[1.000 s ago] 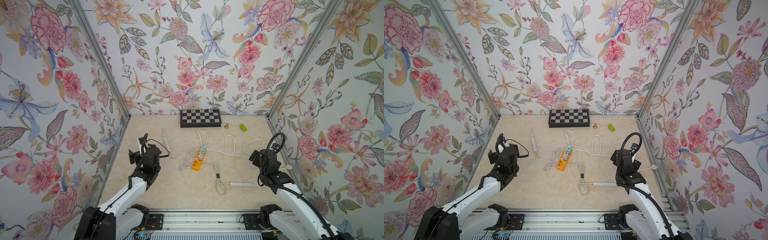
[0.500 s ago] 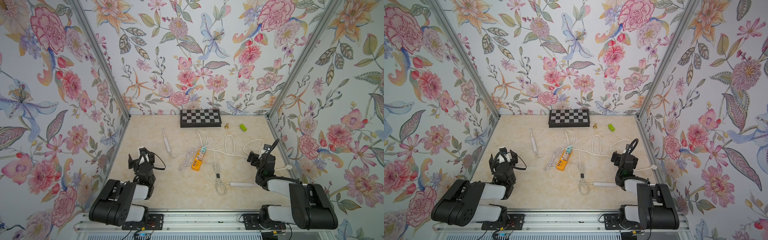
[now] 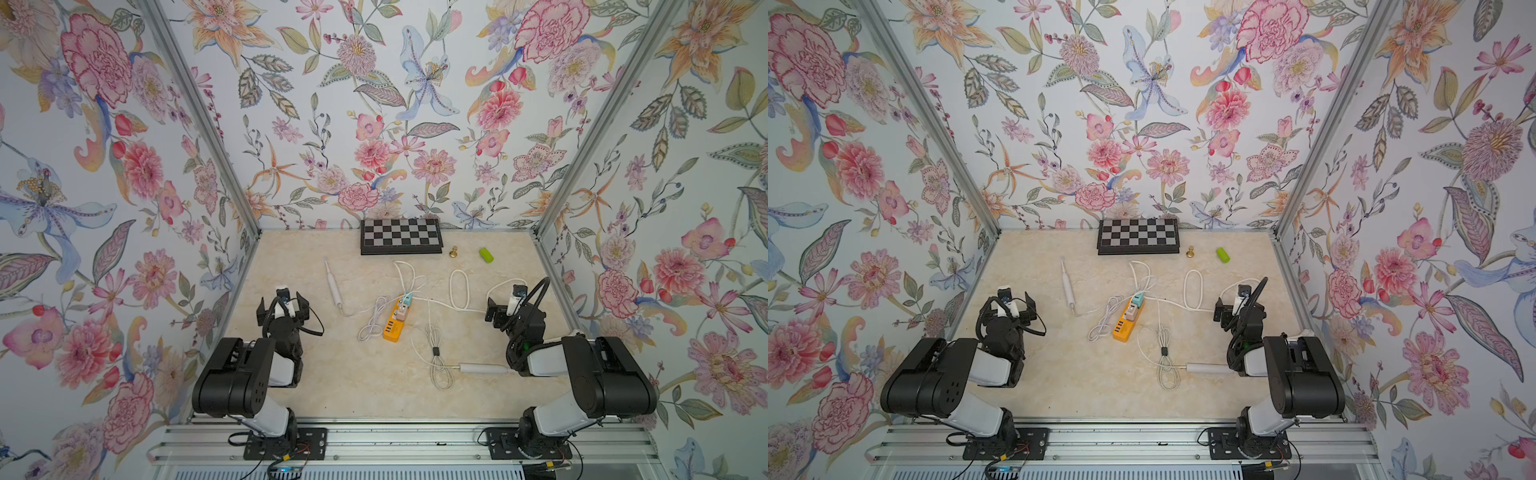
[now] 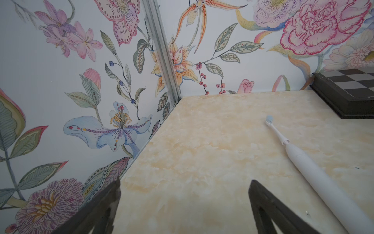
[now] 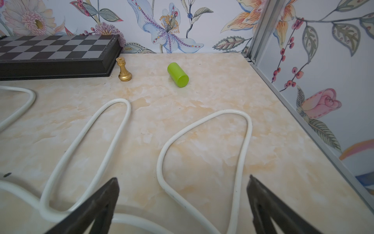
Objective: Charge the electric toothbrush
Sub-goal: Reset both arms
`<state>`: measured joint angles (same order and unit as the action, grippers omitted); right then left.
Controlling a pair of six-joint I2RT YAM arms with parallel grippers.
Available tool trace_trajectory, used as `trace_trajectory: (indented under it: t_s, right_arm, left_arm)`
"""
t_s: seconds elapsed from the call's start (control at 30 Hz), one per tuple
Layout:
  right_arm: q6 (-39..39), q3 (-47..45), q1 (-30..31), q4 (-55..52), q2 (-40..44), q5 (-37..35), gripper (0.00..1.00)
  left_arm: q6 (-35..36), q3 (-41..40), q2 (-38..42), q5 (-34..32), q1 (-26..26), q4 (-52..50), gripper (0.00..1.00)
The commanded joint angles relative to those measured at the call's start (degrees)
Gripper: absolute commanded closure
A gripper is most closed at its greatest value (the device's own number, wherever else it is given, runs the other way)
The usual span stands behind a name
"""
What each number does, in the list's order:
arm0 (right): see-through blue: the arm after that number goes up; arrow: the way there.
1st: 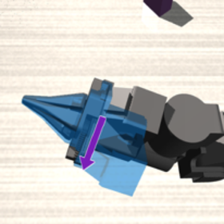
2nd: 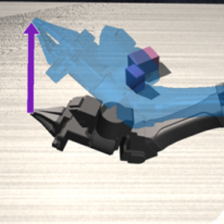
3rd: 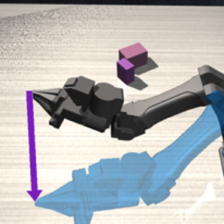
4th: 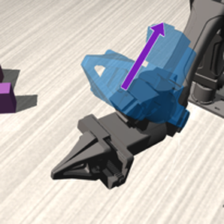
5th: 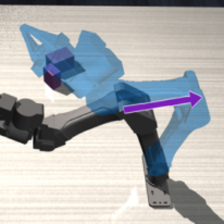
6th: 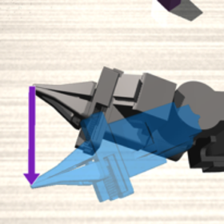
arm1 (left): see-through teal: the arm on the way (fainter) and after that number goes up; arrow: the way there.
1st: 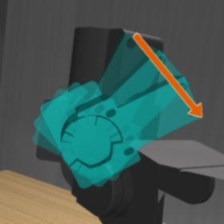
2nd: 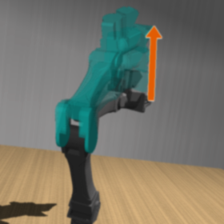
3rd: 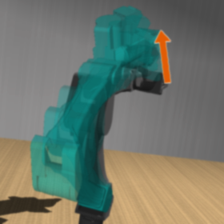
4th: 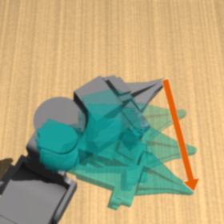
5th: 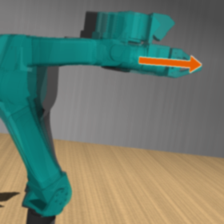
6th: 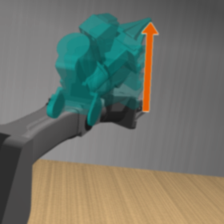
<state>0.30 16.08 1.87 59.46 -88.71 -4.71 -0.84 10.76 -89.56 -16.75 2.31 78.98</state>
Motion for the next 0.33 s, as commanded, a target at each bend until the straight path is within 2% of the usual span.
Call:
trace_trajectory:
  t_s: [0.0, 0.3]
  right_arm:
    - [1.4, 0.8, -0.1, 3.1, 0.5, 0.2, 0.0]
    - [1.4, 0.8, -0.1, 3.0, 0.4, 0.3, 0.0]
  left_arm:
    - [0.4, 0.3, 0.6, 1.8, 0.6, 2.6, 0.01]
    - [0.7, 0.5, 0.6, 4.6, 0.0, 1.9, 0.01]
